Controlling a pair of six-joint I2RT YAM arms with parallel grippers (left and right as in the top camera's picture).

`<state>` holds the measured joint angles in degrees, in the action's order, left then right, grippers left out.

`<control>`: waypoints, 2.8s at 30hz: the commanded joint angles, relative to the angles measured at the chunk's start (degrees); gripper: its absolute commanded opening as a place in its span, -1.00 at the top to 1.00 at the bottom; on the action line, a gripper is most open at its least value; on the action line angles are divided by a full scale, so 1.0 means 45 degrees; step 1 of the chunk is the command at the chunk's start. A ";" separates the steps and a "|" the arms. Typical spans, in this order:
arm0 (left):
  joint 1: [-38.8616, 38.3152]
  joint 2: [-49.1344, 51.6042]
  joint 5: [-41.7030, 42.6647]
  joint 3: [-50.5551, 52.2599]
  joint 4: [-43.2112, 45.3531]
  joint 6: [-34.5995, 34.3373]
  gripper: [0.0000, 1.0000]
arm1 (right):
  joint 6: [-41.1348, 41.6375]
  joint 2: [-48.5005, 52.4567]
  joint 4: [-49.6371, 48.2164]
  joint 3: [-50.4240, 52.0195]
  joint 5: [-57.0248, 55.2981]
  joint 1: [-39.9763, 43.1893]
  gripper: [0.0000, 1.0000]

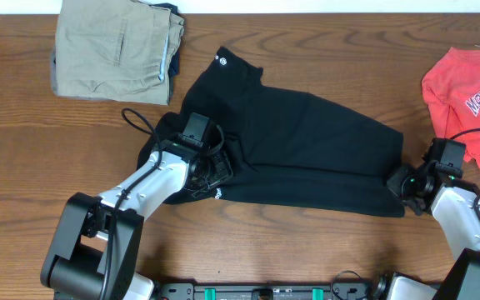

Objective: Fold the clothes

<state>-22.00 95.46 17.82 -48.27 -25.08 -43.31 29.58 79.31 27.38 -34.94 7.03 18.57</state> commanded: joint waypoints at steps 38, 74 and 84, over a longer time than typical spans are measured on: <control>0.0097 0.0913 -0.1783 0.0937 -0.0374 0.0034 -0.36 | -0.1054 0.0583 0.2346 -0.0330 0.0151 -0.0500 0.93; 0.0097 0.0913 -0.1783 0.0937 -0.0369 0.0034 -0.36 | 0.0024 0.1690 0.0471 -0.1268 -0.1098 -0.0452 0.86; 0.0097 0.0913 -0.1787 0.0937 -0.0369 0.0034 -0.36 | 0.0646 0.1690 -0.0311 -0.1268 -0.1297 -0.0452 0.86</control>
<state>-22.20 95.46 17.61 -48.27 -24.93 -43.35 30.28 86.43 26.74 -39.62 1.67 16.64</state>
